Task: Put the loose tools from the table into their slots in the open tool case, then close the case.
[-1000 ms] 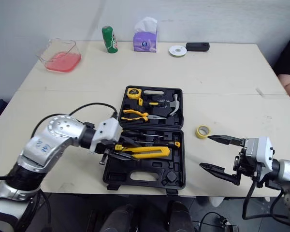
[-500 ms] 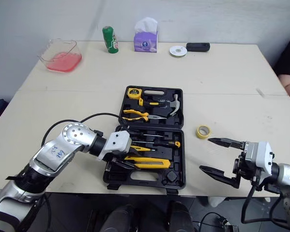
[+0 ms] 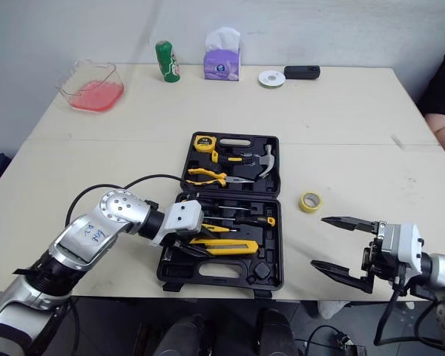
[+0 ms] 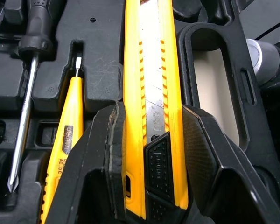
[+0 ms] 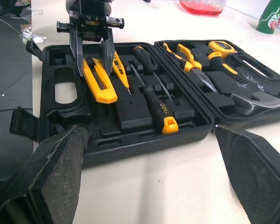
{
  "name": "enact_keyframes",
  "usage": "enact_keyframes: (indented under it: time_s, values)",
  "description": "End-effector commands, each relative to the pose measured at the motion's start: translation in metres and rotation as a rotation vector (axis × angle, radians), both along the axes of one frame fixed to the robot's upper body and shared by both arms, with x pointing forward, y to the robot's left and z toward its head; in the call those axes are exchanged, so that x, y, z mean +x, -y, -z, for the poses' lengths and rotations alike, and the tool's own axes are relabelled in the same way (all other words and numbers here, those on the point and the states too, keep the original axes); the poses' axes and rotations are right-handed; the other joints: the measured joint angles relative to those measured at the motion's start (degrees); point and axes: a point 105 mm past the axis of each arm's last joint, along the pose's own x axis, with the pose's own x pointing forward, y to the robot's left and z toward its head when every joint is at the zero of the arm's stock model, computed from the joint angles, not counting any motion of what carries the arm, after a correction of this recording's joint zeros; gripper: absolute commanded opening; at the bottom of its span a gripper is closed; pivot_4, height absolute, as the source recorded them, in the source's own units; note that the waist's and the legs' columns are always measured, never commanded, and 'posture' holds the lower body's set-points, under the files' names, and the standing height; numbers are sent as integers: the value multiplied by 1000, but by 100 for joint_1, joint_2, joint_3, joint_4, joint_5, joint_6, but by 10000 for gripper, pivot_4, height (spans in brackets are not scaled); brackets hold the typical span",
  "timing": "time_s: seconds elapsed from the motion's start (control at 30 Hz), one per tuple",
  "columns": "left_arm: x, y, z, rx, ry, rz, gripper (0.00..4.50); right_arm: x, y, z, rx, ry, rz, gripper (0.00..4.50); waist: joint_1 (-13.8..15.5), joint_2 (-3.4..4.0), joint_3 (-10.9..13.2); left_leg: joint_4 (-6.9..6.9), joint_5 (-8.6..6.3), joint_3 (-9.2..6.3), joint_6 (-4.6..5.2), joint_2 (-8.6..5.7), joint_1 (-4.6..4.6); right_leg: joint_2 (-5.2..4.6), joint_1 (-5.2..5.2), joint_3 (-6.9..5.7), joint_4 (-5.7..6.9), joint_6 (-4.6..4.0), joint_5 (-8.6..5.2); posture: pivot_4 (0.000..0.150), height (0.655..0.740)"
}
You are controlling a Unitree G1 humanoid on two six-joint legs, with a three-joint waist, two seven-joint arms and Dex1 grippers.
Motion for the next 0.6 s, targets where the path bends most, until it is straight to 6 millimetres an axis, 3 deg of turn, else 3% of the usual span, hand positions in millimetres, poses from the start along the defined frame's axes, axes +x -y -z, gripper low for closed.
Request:
enact_keyframes:
  time_s: [0.03,0.4,0.47,0.57,0.6]
  values:
    - [-5,-3,10,63,-14,4,12834,-2,2,-4,2,37,-4,45000,0,0,0,0,0,0,0,0,0,0,0,0,0,0,0,1500,7400]
    - [-7,-5,12,102,-24,25,12834,-4,1,-5,-3,41,-4,45000,5,0,-1,0,0,0,0,0,2,0,2,0,1,0,0,1500,7400]
    - [-8,0,9,57,-3,58,23035,-2,0,-7,4,42,-2,45000,5,0,-1,0,0,0,0,0,2,0,2,1,1,0,0,1500,7400]
    - [-11,2,6,29,18,100,34950,1,-3,-10,9,45,1,45000,1,0,-1,1,0,0,0,0,2,0,1,0,0,0,0,1500,7400]
    - [-10,2,5,22,20,101,34950,1,-4,-11,8,46,0,45000,1,0,-1,1,0,0,0,0,1,0,1,0,0,-1,0,1500,7400]
